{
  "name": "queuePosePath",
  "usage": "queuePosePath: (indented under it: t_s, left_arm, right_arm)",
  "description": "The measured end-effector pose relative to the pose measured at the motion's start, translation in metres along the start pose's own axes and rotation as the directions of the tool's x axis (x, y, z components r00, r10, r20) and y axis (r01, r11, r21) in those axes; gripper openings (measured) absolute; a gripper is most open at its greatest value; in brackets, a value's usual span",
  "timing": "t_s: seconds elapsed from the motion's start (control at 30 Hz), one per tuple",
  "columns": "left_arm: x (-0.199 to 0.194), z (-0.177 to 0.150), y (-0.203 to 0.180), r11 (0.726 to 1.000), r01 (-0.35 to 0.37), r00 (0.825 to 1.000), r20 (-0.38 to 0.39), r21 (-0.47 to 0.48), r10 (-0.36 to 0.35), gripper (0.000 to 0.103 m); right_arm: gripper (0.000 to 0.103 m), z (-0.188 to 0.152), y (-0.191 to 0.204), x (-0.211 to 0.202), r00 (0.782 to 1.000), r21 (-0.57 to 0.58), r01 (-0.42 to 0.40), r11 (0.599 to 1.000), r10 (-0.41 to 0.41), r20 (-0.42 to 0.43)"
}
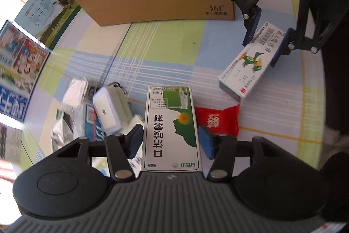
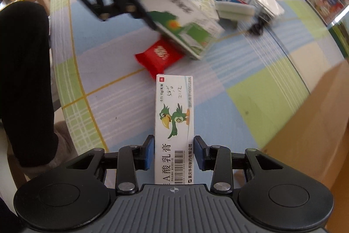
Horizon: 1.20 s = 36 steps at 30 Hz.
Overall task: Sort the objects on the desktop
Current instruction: 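Close the right tool on the parrot box while the left tool grasps the spray box, then carry both held boxes up and over to the cardboard box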
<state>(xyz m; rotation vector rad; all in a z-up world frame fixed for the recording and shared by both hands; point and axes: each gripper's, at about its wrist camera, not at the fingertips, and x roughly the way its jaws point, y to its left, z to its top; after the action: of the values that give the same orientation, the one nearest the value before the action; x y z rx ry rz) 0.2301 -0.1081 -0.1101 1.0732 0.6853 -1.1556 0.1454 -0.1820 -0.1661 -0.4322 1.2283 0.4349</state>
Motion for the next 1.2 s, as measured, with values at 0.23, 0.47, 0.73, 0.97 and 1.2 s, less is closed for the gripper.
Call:
queuePosePath:
  t_s: [0.23, 0.47, 0.73, 0.97, 1.2]
  left_arm:
    - [-0.002, -0.021, -0.011, 0.990, -0.007, 1.000, 0.012, -0.143, 0.009, 0.051]
    - [0.010, -0.023, -0.013, 0.987, -0.009, 1.000, 0.014, -0.162, 0.012, 0.053]
    - [0.020, -0.028, -0.012, 0.985, -0.006, 1.000, 0.018, -0.170, 0.009, 0.053]
    - [0.016, -0.030, -0.012, 0.974, 0.003, 0.999, 0.032, -0.228, 0.005, 0.052]
    - [-0.004, -0.036, -0.010, 0.950, -0.023, 0.996, 0.072, -0.310, 0.047, 0.051]
  right_arm:
    - [0.036, -0.012, 0.001, 0.000, 1.000, 0.068, -0.016, 0.998, 0.015, 0.015]
    - [0.036, -0.012, 0.002, 0.005, 0.999, 0.091, -0.011, 0.996, 0.008, 0.032]
    - [0.036, -0.010, -0.001, 0.012, 0.999, 0.121, -0.022, 0.992, 0.017, 0.040]
    - [0.035, -0.014, 0.002, 0.005, 0.998, 0.157, -0.006, 0.988, -0.003, 0.062]
    - [0.035, -0.019, 0.014, -0.016, 0.984, 0.217, 0.077, 0.973, -0.110, 0.143]
